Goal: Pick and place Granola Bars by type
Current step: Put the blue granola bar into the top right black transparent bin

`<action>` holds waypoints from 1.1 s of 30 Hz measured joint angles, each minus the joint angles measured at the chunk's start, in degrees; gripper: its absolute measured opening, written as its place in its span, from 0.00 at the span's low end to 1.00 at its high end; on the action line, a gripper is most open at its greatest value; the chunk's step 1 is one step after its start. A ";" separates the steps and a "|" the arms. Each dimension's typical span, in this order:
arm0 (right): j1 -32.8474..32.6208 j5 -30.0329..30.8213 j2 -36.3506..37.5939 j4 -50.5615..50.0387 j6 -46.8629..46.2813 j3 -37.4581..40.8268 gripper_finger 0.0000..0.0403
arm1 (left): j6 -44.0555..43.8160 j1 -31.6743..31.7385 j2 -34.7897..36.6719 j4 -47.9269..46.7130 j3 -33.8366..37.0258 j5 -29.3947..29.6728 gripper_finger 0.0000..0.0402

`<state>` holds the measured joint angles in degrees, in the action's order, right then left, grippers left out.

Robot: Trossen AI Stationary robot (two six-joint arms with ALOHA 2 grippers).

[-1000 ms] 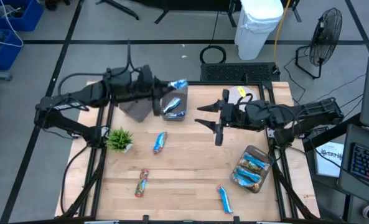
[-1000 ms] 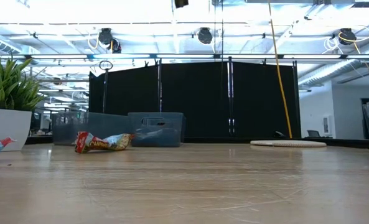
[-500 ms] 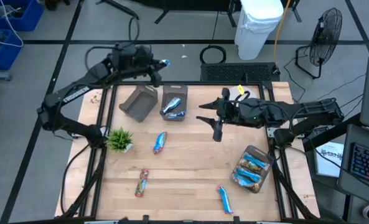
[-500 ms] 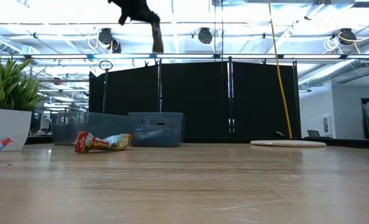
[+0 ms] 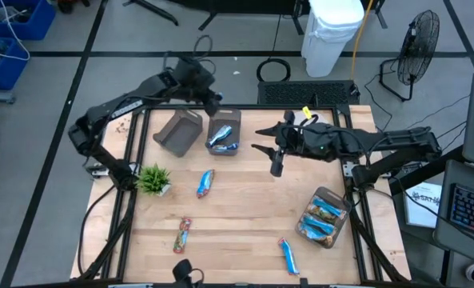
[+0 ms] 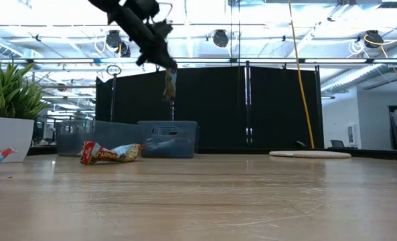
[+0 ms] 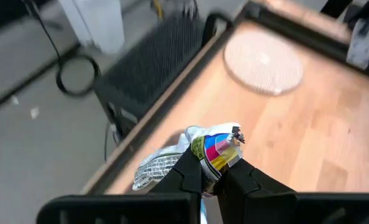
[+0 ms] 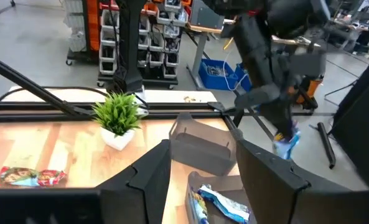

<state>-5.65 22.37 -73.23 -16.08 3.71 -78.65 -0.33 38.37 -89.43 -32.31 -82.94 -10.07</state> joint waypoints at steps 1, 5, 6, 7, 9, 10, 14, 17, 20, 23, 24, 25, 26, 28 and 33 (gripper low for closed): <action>0.09 0.01 0.00 0.84 -0.02 0.57 0.43 | -0.35 0.00 -0.85 -0.59 0.00 -0.44 0.06; 0.09 0.02 0.00 5.04 0.00 3.01 0.43 | -1.31 -0.21 -3.46 -4.05 0.00 -0.95 0.06; 0.07 0.00 0.00 6.04 0.00 3.53 0.43 | -1.28 -0.31 -3.99 -4.69 0.00 -0.94 0.06; 0.07 0.00 0.00 6.88 0.00 3.95 0.43 | -1.08 -0.55 -4.59 -5.46 0.00 -0.92 0.06; 0.07 0.00 0.00 8.74 -0.02 4.82 0.44 | -0.41 -0.92 -5.63 -5.72 0.00 -0.89 0.06; 0.07 0.00 0.00 9.41 -0.02 5.21 0.44 | -0.32 -1.03 -6.04 -5.73 0.02 -0.87 0.06; 0.07 -0.03 -0.02 11.68 -0.03 6.59 0.43 | -1.06 -1.40 -7.47 -5.23 0.00 -0.96 0.06; 0.07 -0.09 -0.02 11.77 -0.03 7.03 0.43 | -2.62 -1.40 -9.01 -5.31 0.00 -0.64 0.06; 0.05 -0.11 -0.04 11.63 -0.03 7.04 0.43 | -3.85 -1.62 -10.53 -5.17 0.00 -0.91 0.06; 0.05 -0.11 -0.04 11.64 -0.03 7.04 0.44 | -4.96 -2.22 -12.11 -5.21 0.00 -0.38 0.06; 0.05 -0.11 -0.04 11.61 -0.03 7.04 0.43 | -5.32 -2.54 -12.57 -5.19 0.02 0.04 0.06; 0.05 -0.11 -0.04 11.59 -0.03 7.04 0.43 | -5.53 -2.89 -13.07 -5.01 0.02 1.21 0.06; 0.05 -0.11 -0.04 11.60 -0.03 7.04 0.43 | -5.84 -3.19 -13.47 -4.90 0.02 2.50 0.06; 0.05 -0.13 -0.04 11.60 -0.03 7.04 0.43 | -5.85 -3.67 -14.38 -4.88 0.02 4.40 0.06; 0.05 -0.14 -0.04 11.59 -0.03 7.04 0.43 | -6.52 -4.32 -16.46 -3.00 0.02 6.88 0.06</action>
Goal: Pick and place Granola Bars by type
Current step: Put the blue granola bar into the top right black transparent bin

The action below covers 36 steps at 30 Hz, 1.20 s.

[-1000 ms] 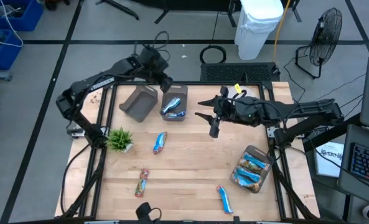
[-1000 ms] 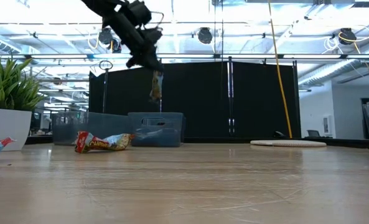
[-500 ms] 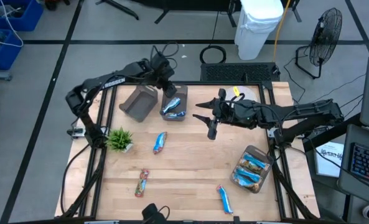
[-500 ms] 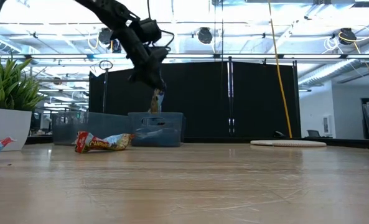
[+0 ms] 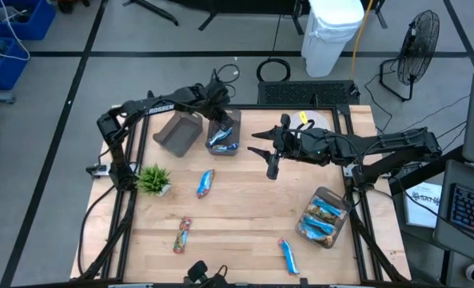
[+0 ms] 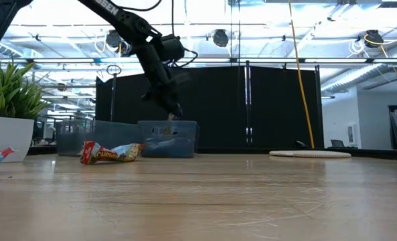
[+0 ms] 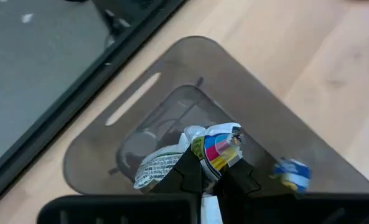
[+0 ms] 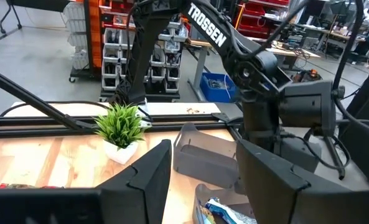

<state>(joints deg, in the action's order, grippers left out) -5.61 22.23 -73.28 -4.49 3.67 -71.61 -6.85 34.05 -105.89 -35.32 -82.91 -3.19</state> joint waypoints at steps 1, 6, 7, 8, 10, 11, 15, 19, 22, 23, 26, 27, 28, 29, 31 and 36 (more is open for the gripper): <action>-0.01 -0.01 0.00 0.00 0.01 0.00 0.43 | -0.39 -0.06 -0.39 0.40 0.00 1.13 0.06; -0.15 -0.44 0.00 -0.03 -0.04 0.00 0.43 | -1.21 -0.31 -2.33 1.88 0.00 3.63 0.06; -0.15 -1.36 0.00 -0.04 -0.04 0.00 0.43 | -1.28 -0.32 -2.78 2.18 0.00 3.87 0.06; -0.15 -2.17 0.00 -0.04 -0.05 0.00 0.43 | -1.32 -0.31 -3.31 2.55 0.00 3.99 0.06; -0.13 -3.21 0.00 -0.05 -0.06 0.00 0.43 | -1.36 -0.32 -4.22 2.68 0.00 4.55 0.06; -0.15 -3.32 0.00 -0.09 -0.06 0.00 0.43 | -1.34 -0.56 -4.68 2.99 0.00 5.04 0.06; -0.15 -3.45 0.00 -0.15 -1.41 0.00 0.43 | -1.47 -0.90 -5.87 4.44 0.00 5.89 0.06; -0.11 -3.44 0.00 -0.68 -2.57 0.00 0.43 | -1.91 -1.05 -6.92 4.88 0.04 4.06 0.06; -0.11 -3.81 0.00 -1.03 -2.59 0.00 0.43 | -1.95 -1.05 -7.23 5.96 0.02 3.34 0.09; -0.11 -4.36 0.00 -1.18 -2.59 0.00 0.43 | -2.33 -1.04 -7.28 5.49 0.02 3.25 0.12; -0.11 -4.54 0.00 -1.67 -2.59 0.00 0.43 | -2.45 -1.03 -7.29 5.60 0.04 3.22 0.23; -0.11 -4.52 0.00 -1.70 -2.59 0.00 0.44 | -2.43 -1.03 -7.29 5.56 0.04 3.20 0.26; -0.11 -4.49 0.00 -1.70 -2.59 0.00 0.44 | -2.43 -1.03 -7.29 5.50 0.04 3.22 0.30; -0.11 -4.49 0.00 -1.74 -2.59 0.00 0.44 | -2.43 -1.03 -7.29 5.46 0.04 3.20 0.33; -0.11 -4.49 0.00 -1.80 -2.60 0.00 0.43 | -2.43 -1.03 -7.29 5.12 0.04 3.18 0.39; -0.11 -4.47 0.00 -1.81 -2.60 0.00 0.44 | -2.06 -1.06 -6.36 5.17 0.04 2.86 0.54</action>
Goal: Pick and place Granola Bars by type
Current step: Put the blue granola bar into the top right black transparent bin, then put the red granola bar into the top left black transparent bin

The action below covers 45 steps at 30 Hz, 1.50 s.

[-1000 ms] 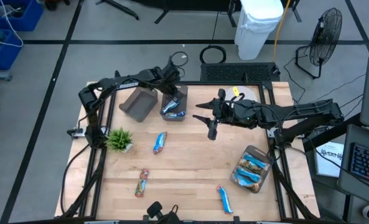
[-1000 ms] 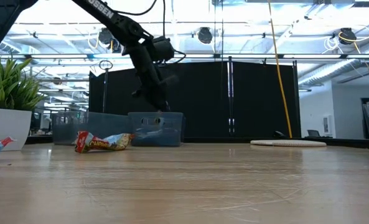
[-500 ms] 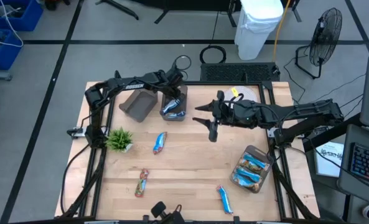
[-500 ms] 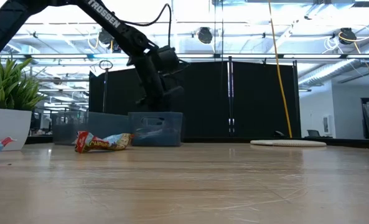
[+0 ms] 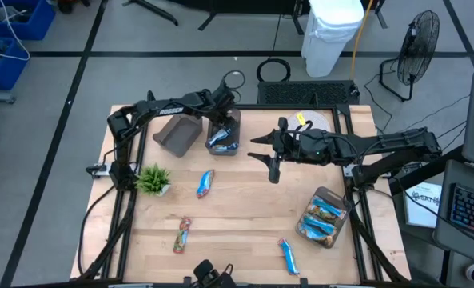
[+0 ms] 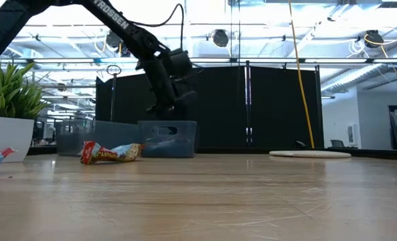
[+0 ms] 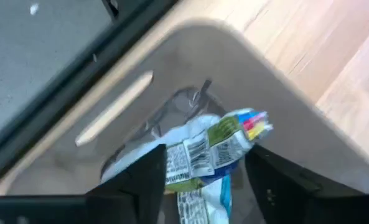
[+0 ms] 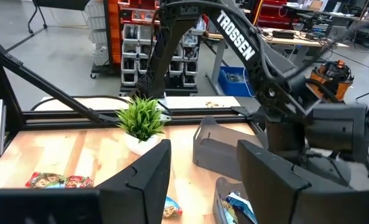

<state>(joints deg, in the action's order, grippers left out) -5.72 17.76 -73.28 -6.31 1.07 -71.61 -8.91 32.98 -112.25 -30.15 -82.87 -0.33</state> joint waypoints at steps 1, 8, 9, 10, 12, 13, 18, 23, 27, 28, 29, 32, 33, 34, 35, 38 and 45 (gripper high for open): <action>0.00 0.00 0.00 0.00 0.01 0.00 0.44 | 0.00 -0.04 0.64 0.29 0.00 -0.08 0.58; 1.07 -11.51 0.66 -3.15 5.47 0.00 0.47 | -0.08 -0.03 5.55 -0.62 0.00 -1.24 0.76; 1.31 -14.55 0.66 -3.97 6.98 0.00 0.47 | -0.10 -0.15 6.36 -0.76 -0.02 -1.86 0.78; 1.60 -17.38 0.64 -4.74 8.52 0.00 0.47 | -0.28 -0.19 7.26 -1.18 -0.02 -2.83 0.80; 2.00 -22.63 0.63 -6.39 12.44 0.00 0.49 | -0.93 -0.46 9.03 -2.49 -0.02 -4.62 0.83; 2.06 -25.02 0.63 -7.17 14.60 0.00 0.49 | -1.42 -0.61 9.96 -2.73 -0.02 -5.88 0.84; 2.12 -30.88 0.63 -10.37 25.67 0.00 0.55 | -2.14 -2.27 14.99 -5.78 -0.02 -11.35 0.86; 0.79 -31.54 0.59 -10.71 29.92 0.00 0.61 | -2.18 -4.72 19.77 -7.76 -0.02 -13.81 0.84; -2.26 -31.55 -0.76 -10.07 29.76 0.00 0.63 | -4.28 -7.30 22.71 -8.23 -0.02 -15.01 0.82; -3.40 -31.54 -1.17 -9.94 29.14 0.00 0.63 | -4.76 -8.01 23.26 -8.21 -0.04 -15.09 0.82; -4.50 -31.51 -1.59 -9.40 28.53 0.00 0.63 | -4.94 -8.55 23.81 -8.31 -0.04 -15.09 0.82; -8.30 -31.49 -2.50 -10.74 28.18 -0.02 0.63 | -5.13 -10.72 24.94 -8.16 -0.04 -15.09 0.80; -9.27 -31.51 -2.85 -11.51 28.53 -0.02 0.63 | -5.14 -11.29 25.19 -8.21 -0.04 -15.09 0.80; -10.24 -31.53 -3.12 -12.87 28.92 -0.01 0.63 | -5.25 -11.92 25.32 -8.30 -0.04 -15.09 0.80; -11.13 -31.52 -3.30 -14.63 29.33 0.00 0.63 | -5.87 -12.63 25.34 -8.28 -0.04 -15.14 0.80; -13.36 -31.34 -3.32 -18.95 31.41 0.00 0.63 | -9.44 -14.64 25.34 -8.31 -0.04 -15.63 0.80; -16.63 -31.48 -3.43 -22.17 33.20 0.00 0.63 | -16.28 -19.75 25.34 -6.64 -0.04 -16.26 0.81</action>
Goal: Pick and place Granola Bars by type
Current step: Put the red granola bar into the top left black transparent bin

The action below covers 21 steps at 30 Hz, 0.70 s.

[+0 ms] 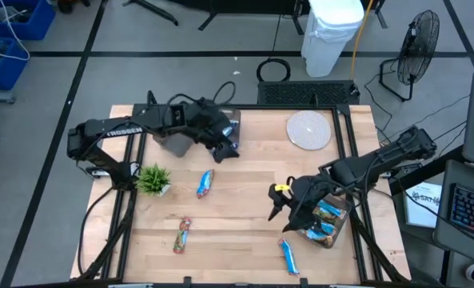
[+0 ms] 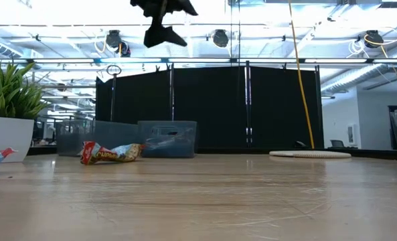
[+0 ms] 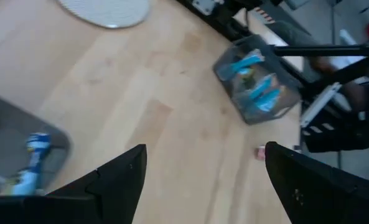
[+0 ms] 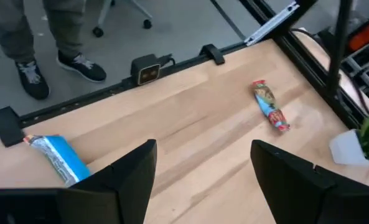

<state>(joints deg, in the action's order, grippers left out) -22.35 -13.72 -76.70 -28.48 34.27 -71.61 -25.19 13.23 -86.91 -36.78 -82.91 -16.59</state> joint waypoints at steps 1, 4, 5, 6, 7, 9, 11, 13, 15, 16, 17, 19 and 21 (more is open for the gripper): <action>-0.30 -0.12 -0.32 0.10 0.23 0.05 0.63 | -0.67 -0.63 0.00 0.69 0.00 0.03 0.81; -1.65 -3.83 -1.31 0.35 1.21 1.14 0.63 | -2.11 -2.17 0.00 2.05 0.00 0.12 0.80; -2.32 -4.77 -1.80 0.72 1.18 1.78 0.63 | -2.38 -2.64 0.00 2.61 0.00 0.12 0.79; -2.95 -5.48 -2.30 1.29 0.97 2.47 0.63 | -2.37 -3.10 0.00 3.06 0.00 0.14 0.78; -3.73 -6.11 -2.79 1.84 0.88 3.33 0.63 | -2.40 -3.61 0.00 3.40 0.00 0.14 0.78; -5.64 -6.08 -3.24 2.74 0.79 5.49 0.63 | -3.12 -4.70 0.00 4.44 0.00 0.18 0.77; -7.18 -6.09 -3.68 6.52 0.75 7.78 0.63 | -3.95 -5.87 0.00 5.51 0.00 0.14 0.76; -8.76 -6.05 -3.81 9.28 -0.19 10.11 0.63 | -4.62 -7.23 0.00 6.71 0.00 0.31 0.76; -9.93 -6.04 -3.90 12.33 -2.18 12.47 0.63 | -5.08 -8.83 0.00 7.54 0.00 1.30 0.77; -10.25 -6.04 -4.13 14.26 -2.96 13.54 0.63 | -5.09 -9.60 0.00 7.59 0.00 2.03 0.77; -10.47 -6.04 -4.44 15.54 -3.66 14.44 0.63 | -5.03 -10.45 0.00 7.57 0.00 3.01 0.77; -11.03 -5.85 -5.20 16.90 -5.34 15.98 0.63 | -5.42 -12.04 0.00 7.57 0.00 4.54 0.78; -11.42 -5.85 -6.65 17.36 -6.60 16.57 0.63 | -6.42 -13.60 0.00 8.01 0.00 4.86 0.77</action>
<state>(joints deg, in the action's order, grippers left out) -33.76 -19.57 -83.35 -11.12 27.67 -55.05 -31.61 -0.37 -86.91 -28.78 -82.91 -11.74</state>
